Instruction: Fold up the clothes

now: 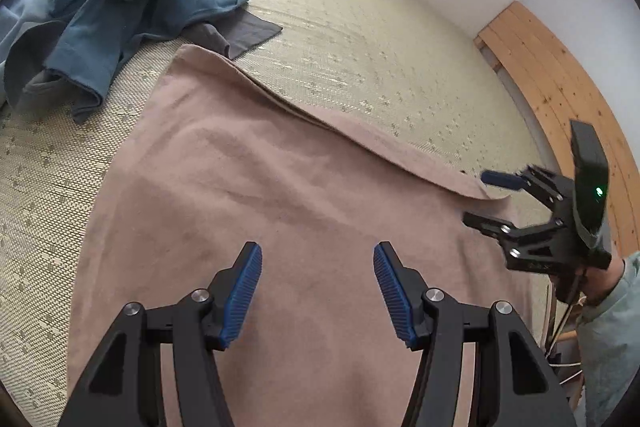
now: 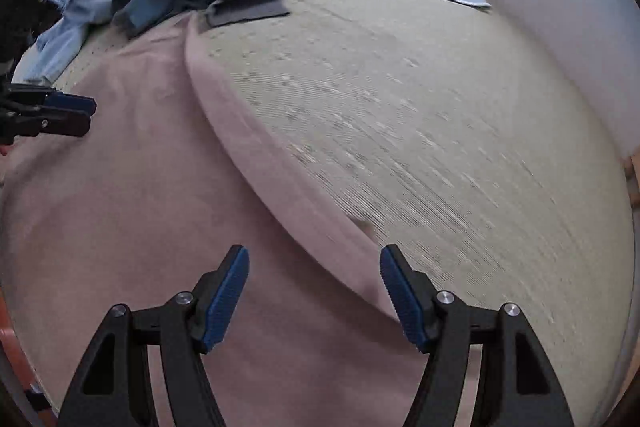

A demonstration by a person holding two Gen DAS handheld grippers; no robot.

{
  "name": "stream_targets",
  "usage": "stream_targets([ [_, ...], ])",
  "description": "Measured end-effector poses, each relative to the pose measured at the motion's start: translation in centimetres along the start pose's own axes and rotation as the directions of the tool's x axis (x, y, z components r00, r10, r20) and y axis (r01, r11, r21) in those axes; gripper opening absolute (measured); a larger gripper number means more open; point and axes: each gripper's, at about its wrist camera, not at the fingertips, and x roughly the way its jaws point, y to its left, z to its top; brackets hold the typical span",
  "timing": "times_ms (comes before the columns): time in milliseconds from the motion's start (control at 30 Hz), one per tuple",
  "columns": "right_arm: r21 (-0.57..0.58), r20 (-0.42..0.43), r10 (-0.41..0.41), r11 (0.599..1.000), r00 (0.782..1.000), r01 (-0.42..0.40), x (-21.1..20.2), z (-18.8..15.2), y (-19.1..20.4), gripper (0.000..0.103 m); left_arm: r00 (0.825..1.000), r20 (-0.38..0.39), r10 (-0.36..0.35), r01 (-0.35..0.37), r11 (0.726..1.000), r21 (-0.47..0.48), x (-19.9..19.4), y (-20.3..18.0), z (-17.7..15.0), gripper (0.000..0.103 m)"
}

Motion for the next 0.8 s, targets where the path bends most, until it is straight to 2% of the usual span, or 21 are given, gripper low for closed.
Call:
stream_targets([
  [100,-0.019,-0.023,-0.018,1.000,1.000,0.018,1.6,1.2,0.1,0.072,1.000,-0.010,-0.003,0.003,1.000,0.010,0.1,0.1,0.0,0.063],
  [200,-0.021,-0.054,-0.070,0.997,0.996,0.069,3.4,2.2,-0.1,0.072,1.000,-0.012,-0.015,0.015,1.000,0.007,0.0,0.3,0.1,0.063],
  [333,0.061,-0.040,-0.158,0.985,0.987,0.161,2.5,2.8,-3.2,0.072,1.000,-0.013,-0.015,0.015,1.000,0.009,-0.3,0.8,0.1,0.063],
  [467,0.148,0.006,-0.275,0.951,0.962,0.271,0.7,3.8,-5.2,0.072,1.000,-0.006,-0.016,0.016,1.000,-0.007,-0.8,1.8,0.1,0.063],
  [633,0.139,0.042,-0.234,0.964,0.971,0.226,-0.5,5.1,-3.9,0.072,1.000,-0.001,-0.024,0.024,0.999,-0.038,-1.6,3.3,0.0,0.063],
  [700,0.094,0.040,-0.200,0.976,0.979,0.196,-0.1,5.9,-2.1,0.072,1.000,0.001,-0.030,0.030,0.998,-0.055,-1.9,3.9,0.0,0.063],
  [800,0.090,0.065,-0.172,0.982,0.983,0.166,-0.5,6.0,0.3,0.072,0.999,0.011,-0.042,0.042,0.996,-0.076,-2.6,4.9,0.1,0.063],
])
